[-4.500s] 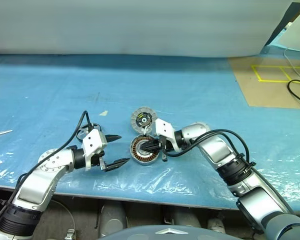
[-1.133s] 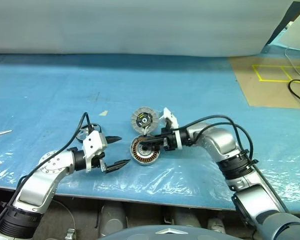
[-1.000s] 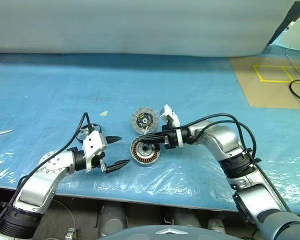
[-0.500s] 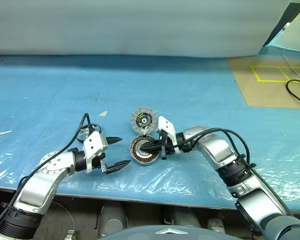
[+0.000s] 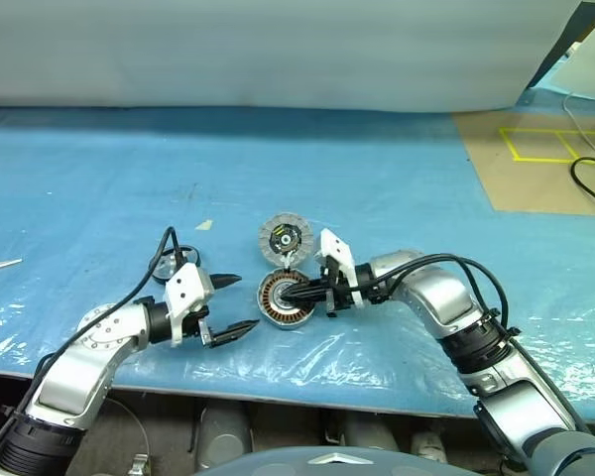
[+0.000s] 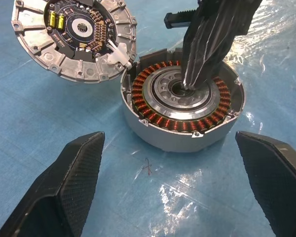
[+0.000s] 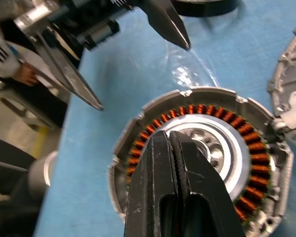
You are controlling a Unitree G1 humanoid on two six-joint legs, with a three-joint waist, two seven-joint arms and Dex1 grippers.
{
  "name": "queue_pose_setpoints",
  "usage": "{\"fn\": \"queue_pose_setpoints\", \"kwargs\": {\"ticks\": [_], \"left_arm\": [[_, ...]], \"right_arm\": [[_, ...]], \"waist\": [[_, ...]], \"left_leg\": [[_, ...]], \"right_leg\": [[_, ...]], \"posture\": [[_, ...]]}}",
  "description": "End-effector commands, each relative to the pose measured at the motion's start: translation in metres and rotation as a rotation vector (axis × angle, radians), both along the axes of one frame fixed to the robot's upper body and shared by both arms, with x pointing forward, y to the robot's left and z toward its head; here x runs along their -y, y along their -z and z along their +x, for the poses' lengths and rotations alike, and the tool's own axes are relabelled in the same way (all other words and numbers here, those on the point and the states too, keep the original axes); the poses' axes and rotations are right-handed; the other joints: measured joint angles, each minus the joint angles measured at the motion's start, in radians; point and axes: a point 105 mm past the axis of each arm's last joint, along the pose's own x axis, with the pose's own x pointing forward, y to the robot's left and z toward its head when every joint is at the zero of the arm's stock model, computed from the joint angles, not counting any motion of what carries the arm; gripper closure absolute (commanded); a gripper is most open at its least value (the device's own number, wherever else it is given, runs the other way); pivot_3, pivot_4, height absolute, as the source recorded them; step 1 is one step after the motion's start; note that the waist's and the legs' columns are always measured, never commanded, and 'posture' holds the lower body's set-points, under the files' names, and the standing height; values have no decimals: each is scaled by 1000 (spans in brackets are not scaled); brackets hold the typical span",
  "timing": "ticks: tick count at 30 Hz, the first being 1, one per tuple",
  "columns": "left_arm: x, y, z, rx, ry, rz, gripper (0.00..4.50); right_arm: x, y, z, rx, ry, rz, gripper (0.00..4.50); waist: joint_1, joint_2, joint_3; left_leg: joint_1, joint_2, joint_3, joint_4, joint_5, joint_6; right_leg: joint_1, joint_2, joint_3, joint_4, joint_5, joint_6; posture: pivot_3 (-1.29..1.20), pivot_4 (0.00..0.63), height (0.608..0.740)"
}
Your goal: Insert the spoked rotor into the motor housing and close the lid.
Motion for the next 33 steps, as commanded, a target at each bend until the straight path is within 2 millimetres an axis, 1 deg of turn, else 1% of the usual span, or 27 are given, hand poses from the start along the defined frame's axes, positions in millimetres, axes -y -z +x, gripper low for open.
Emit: {"fn": "queue_pose_setpoints", "kwargs": {"ticks": [1,6,10,15,19,21,23,25,27,29,30,33], "left_arm": [[3,-6,-3,22,15,-4,0],[4,-6,-2,22,14,-6,0],[5,-6,-1,25,16,-9,0],[6,-7,0,30,19,-10,0],[5,-7,1,32,18,-4,0],[4,-7,1,32,19,-2,0],[4,-7,1,32,20,-2,0],[5,-7,1,33,21,-2,0],[5,-7,1,34,22,-2,0],[4,-7,2,36,22,1,0],[3,-7,2,36,22,2,0],[3,-7,3,40,23,3,0]], "right_arm": [[-1,0,7,40,25,-14,4484],[10,12,-4,84,-61,-110,4484],[19,24,-2,157,-78,-190,4484],[17,22,2,152,-51,-156,4484],[16,20,6,87,1,-123,4484],[21,29,5,88,-4,-182,4484],[32,47,6,124,-9,-299,4484],[40,57,8,143,-2,-361,4484],[43,60,6,170,-32,-397,4484],[48,65,4,204,-69,-450,4484],[49,66,4,230,-79,-466,4484],[44,62,3,237,-88,-448,4484]], "waist": [[0,0,0],[4,0,0],[3,0,0],[3,0,0],[3,0,0],[3,0,0],[3,0,-2],[3,0,-5],[4,0,-6],[4,1,-6],[6,1,-7],[7,-2,-11]], "left_leg": [[0,0,0,0,0,0],[1,0,0,0,0,0],[1,0,0,0,0,0],[3,0,0,1,0,0],[3,0,0,1,0,0],[3,0,0,1,0,0],[3,0,0,1,0,0],[3,0,0,1,0,0],[5,0,0,1,0,0],[10,-1,0,0,-2,3],[15,-1,0,0,-2,3],[20,-1,0,-1,-2,4]], "right_leg": [[0,0,0,0,0,0],[1,0,0,0,0,0],[1,0,0,0,0,0],[3,0,0,0,0,0],[3,0,0,0,0,0],[3,0,0,0,0,0],[3,0,0,0,0,0],[4,0,1,0,0,0],[9,0,1,0,0,0],[14,-1,1,0,-1,1],[16,-3,1,0,-3,6],[21,-4,3,-1,-5,9]], "posture": [[0,150,740],[0,150,740],[0,150,740],[0,150,740],[0,150,740],[0,150,740],[0,150,740],[0,150,740],[0,150,740],[0,150,740],[0,150,740],[0,150,740]]}}
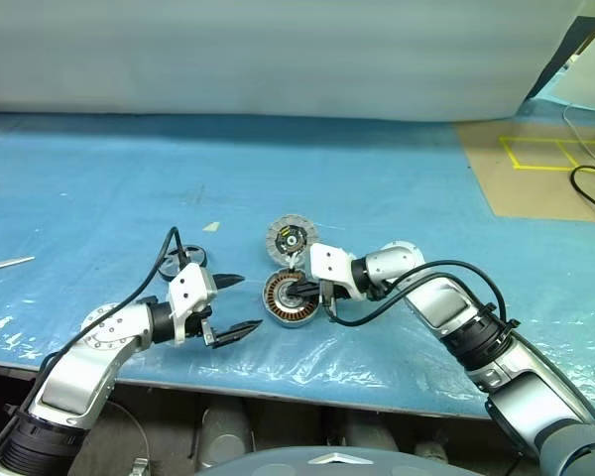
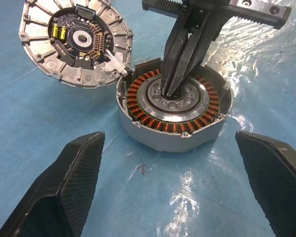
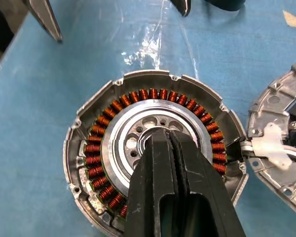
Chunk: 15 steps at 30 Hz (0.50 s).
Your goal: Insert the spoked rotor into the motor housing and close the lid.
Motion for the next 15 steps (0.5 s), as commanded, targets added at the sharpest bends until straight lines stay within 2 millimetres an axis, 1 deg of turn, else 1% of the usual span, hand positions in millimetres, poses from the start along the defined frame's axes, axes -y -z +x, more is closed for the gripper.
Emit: {"fn": "queue_pose_setpoints", "kwargs": {"ticks": [1,4,7,8,9,10,11,12,15], "left_arm": [[1,-8,3,44,15,4,0],[1,-9,4,48,17,3,0],[1,-8,4,49,19,4,0],[1,-8,4,49,19,3,0],[1,-8,4,49,19,3,0],[1,-8,4,49,19,2,0],[1,-8,4,49,18,1,0],[1,-8,4,49,17,0,0],[2,-8,4,46,17,-4,0]], "right_arm": [[34,48,-7,-114,96,-188,4484],[23,35,-10,-124,78,-96,4484],[4,-3,2,-216,157,159,4484],[0,-23,6,-260,168,262,4484],[-3,-40,9,-284,170,338,4484],[-6,-54,12,-299,166,393,4484],[-7,-62,11,-302,150,414,4484],[-8,-64,10,-301,141,416,4484],[-10,-60,3,-287,111,375,4484]], "waist": [[0,-2,-2],[0,-3,-2],[-2,-4,-2],[-5,-4,-2],[-7,-4,-2],[-10,-3,-2],[-15,-3,-2],[-20,-3,-2],[-25,-3,-2]], "left_leg": [[0,-1,0,0,0,0],[-1,-1,0,0,0,0],[-3,-2,0,-1,0,0],[-4,-4,0,-1,0,0],[-8,-4,0,-1,0,0],[-15,-3,-1,-1,1,-1],[-20,-3,-1,0,2,-3],[-23,-2,-1,0,3,-4],[-24,1,-2,-2,1,-6]], "right_leg": [[0,0,1,0,0,0],[-1,0,2,0,0,0],[-2,1,3,-1,0,0],[-4,1,3,-1,1,-2],[-8,2,2,-1,3,-6],[-16,2,2,-1,4,-7],[-21,4,2,0,4,-7],[-24,5,2,1,5,-7],[-24,7,0,1,6,-4]], "posture": [[0,150,740],[0,150,740],[0,150,740],[0,150,740],[0,150,740],[0,150,740],[0,150,740],[0,150,740],[0,150,740]]}}
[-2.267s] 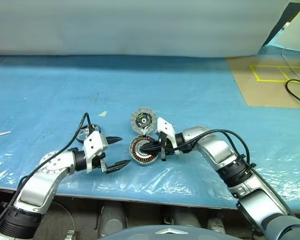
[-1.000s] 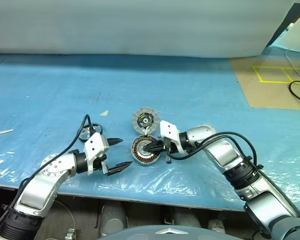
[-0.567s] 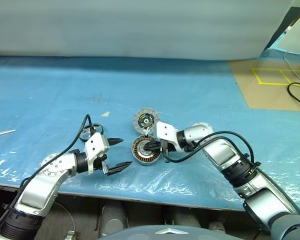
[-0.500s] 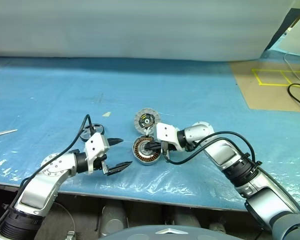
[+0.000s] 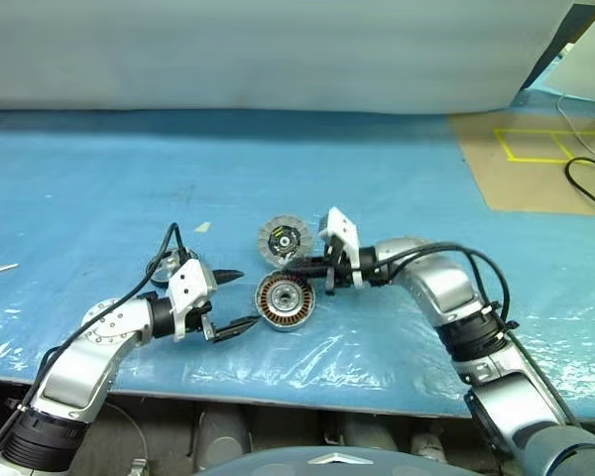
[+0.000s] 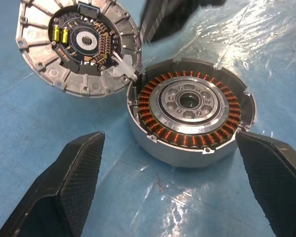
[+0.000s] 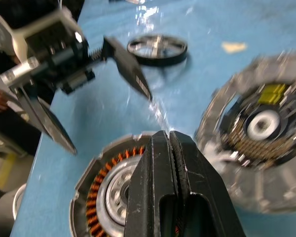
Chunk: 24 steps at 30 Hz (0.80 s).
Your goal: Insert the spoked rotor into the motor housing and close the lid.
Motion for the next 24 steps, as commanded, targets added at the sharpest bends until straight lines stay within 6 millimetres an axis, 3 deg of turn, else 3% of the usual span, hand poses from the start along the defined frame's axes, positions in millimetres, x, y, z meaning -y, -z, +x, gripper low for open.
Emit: {"fn": "queue_pose_setpoints", "kwargs": {"ticks": [1,6,19,21,24], "left_arm": [[2,-5,-1,25,16,-12,0],[2,-5,-2,22,14,-14,0],[2,-3,-12,-1,14,-14,0],[2,-3,-12,-3,15,-15,0],[3,-3,-11,-1,14,-13,0]], "right_arm": [[-6,0,-13,22,-65,-11,4484],[-4,15,-17,21,-79,-84,4484],[-14,18,-27,12,-138,-59,4484],[-16,26,-28,-4,-148,-82,4484],[-10,59,-28,-8,-151,-220,4484]], "waist": [[-1,0,0],[-2,1,1],[-3,1,1],[-3,1,1],[-4,1,1]], "left_leg": [[0,1,0,-1,0,0],[0,1,-1,-1,-2,-3],[4,1,0,1,-1,-2],[4,1,0,1,-1,-2],[4,1,0,1,-1,-2]], "right_leg": [[0,1,-1,0,0,-1],[0,1,-1,-2,-1,-2],[3,1,0,-1,-4,-6],[3,1,0,-1,-4,-6],[3,1,0,-1,-4,-6]], "posture": [[0,150,740],[0,150,740],[0,150,740],[0,150,740],[0,150,740]]}}
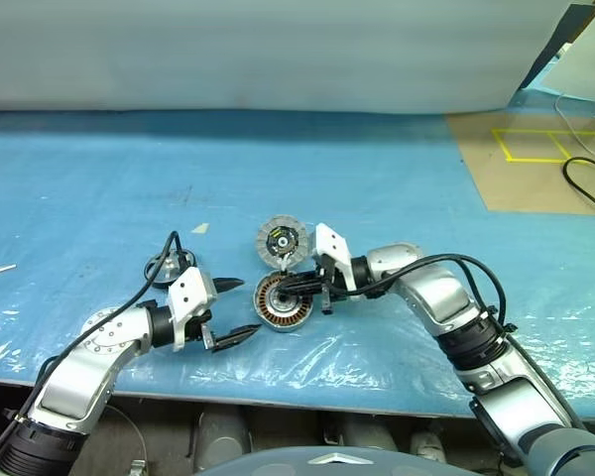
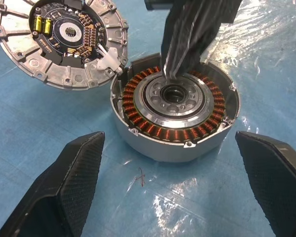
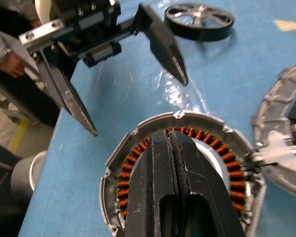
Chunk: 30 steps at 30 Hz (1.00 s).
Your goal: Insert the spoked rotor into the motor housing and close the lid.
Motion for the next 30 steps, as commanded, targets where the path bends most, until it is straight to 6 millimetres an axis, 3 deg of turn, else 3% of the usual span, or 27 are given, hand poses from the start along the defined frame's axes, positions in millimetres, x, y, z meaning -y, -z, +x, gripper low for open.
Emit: {"fn": "queue_pose_setpoints", "kwargs": {"ticks": [1,4,6,11,15,21,27,30], "left_arm": [[2,-9,-1,27,10,-10,0],[1,-9,-1,29,6,-8,0],[0,-9,-1,30,0,-5,0],[0,-9,0,31,-3,-7,0],[2,-9,3,34,3,-11,0],[2,-9,3,33,7,-8,0],[0,-9,2,31,2,-5,0],[0,-9,2,31,2,-3,0]], "right_arm": [[8,34,-4,23,-34,-142,4484],[19,48,-1,1,-3,-194,4484],[17,34,-2,-31,-3,-128,4484],[5,-24,-1,-144,-12,124,4484],[1,-40,1,-152,-10,178,4484],[-4,-17,-6,-84,-19,71,4484],[17,38,-5,-7,-17,-181,4484],[15,31,-1,-24,8,-132,4484]], "waist": [[0,0,0],[0,0,0],[0,0,0],[4,0,0],[1,0,0],[1,0,0],[1,1,0],[1,0,0]], "left_leg": [[0,0,0,0,0,0],[3,0,0,0,0,0],[4,0,0,0,0,0],[3,-1,0,2,1,2],[2,0,0,1,1,2],[1,0,0,0,1,1],[1,-1,0,0,1,1],[4,0,0,0,1,1]], "right_leg": [[0,0,0,0,0,0],[3,0,0,0,0,0],[5,0,0,0,0,0],[4,-2,0,0,0,0],[3,-1,0,0,0,0],[2,-1,0,0,0,0],[2,-1,-1,0,0,0],[5,-1,0,0,0,0]], "posture": [[0,150,740],[0,150,740],[0,150,740],[0,150,740],[0,150,740],[0,150,740],[0,150,740],[0,150,740]]}}
